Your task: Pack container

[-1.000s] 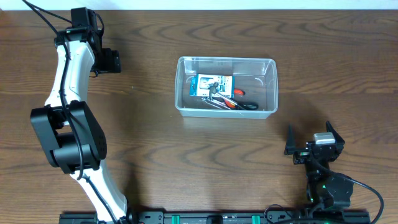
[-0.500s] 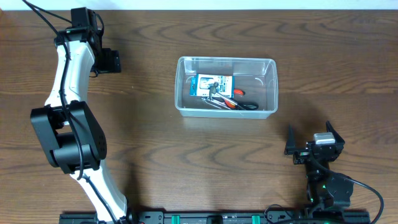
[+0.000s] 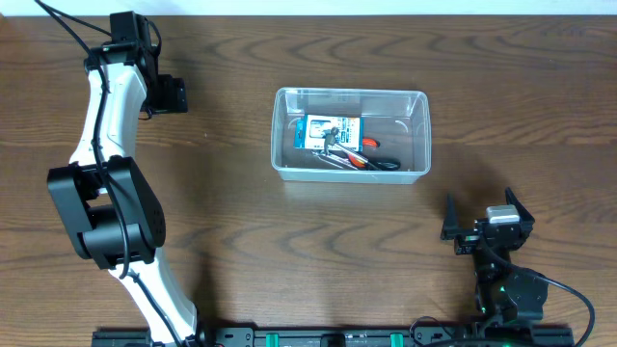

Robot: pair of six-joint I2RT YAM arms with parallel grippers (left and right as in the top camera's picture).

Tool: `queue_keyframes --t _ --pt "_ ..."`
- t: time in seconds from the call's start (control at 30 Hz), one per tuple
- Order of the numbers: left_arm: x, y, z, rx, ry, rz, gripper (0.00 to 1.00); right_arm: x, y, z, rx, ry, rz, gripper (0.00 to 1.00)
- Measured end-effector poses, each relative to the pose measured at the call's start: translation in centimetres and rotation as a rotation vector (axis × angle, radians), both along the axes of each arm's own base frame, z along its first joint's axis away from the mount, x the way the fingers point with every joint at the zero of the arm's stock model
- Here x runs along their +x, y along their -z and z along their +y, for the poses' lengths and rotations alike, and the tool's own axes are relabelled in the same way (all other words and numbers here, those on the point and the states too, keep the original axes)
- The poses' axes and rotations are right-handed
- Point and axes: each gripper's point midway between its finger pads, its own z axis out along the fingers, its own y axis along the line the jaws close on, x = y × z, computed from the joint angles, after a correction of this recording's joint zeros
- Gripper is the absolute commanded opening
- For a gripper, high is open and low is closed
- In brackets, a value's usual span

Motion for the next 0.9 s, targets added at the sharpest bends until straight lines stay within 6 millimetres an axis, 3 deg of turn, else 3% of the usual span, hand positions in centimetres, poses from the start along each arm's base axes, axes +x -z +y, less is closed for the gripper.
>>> queue_keyframes --t 0.17,0.3,0.47,0.63,0.9 --pt "0.0 -0.6 0.0 0.002 0.000 -0.014 0.98 0.0 0.0 0.0 0.000 0.000 0.000 0.99" --pt "-0.3 -4.2 -0.1 0.013 0.000 -0.089 0.98 0.0 0.0 0.0 0.000 0.000 0.000 0.99" --pt "-1.9 -13.8 -0.6 0.044 0.006 -0.303 0.98 0.0 0.0 0.0 0.000 0.000 0.000 0.99" --pt "-5.6 -23.5 -2.1 0.074 0.030 -0.535 0.98 0.0 0.0 0.0 0.000 0.000 0.000 0.99" --pt "-12.6 -32.9 -3.5 0.101 0.043 -0.792 0.98 0.0 0.0 0.0 0.000 0.000 0.000 0.99"
